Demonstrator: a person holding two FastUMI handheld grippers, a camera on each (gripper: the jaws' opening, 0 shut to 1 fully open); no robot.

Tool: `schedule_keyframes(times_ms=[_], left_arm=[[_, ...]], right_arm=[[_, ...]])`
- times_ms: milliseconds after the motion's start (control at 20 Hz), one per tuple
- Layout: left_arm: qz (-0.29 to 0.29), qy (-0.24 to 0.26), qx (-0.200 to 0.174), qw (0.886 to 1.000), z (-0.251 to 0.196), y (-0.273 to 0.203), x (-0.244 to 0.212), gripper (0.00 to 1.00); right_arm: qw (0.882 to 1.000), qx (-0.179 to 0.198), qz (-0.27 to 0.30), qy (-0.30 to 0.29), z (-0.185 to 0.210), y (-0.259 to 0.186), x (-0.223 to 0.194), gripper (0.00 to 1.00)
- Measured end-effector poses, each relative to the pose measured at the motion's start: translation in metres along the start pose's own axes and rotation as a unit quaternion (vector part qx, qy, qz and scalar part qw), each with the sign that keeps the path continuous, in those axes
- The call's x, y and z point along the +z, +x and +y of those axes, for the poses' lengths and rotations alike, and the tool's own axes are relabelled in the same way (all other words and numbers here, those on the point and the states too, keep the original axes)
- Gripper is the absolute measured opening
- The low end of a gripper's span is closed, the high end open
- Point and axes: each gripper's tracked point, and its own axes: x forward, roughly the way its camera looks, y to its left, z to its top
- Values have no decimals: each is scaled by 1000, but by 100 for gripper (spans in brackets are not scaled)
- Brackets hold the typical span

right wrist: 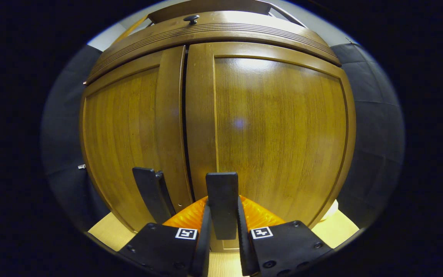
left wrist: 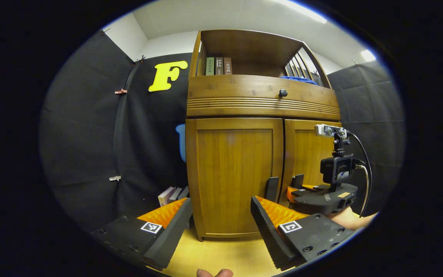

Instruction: Open the right door of the double-door shoe cabinet with the right hand, and open the left door with the left hand.

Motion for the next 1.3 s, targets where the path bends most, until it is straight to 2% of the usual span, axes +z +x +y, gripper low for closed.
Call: schedule_keyframes(times_ms=[50, 400, 450, 500, 850, 1300], left_arm=[[-1, -1, 2, 1000, 0, 0, -1, 95], [0, -2, 10, 1000, 0, -2, 1, 95], [-1, -1, 11, 1000, 0, -3, 2, 95], [-3, -1, 12, 1000, 1, -3, 3, 95], [-9, 4, 15, 1000, -1, -5, 5, 95], [-12, 0, 4, 1000, -12, -7, 6, 93]], right_arm=[[1000, 3, 2, -3, 0, 3, -1, 30], [1000, 9, 1, 4, -11, -42, -2, 30], [1000, 11, 1, 6, -13, -50, -1, 27], [1000, 12, 2, 8, -17, -59, -3, 30], [999, 13, 4, 37, -48, -117, -4, 30], [1000, 6, 1, 28, -89, -162, -5, 29]])
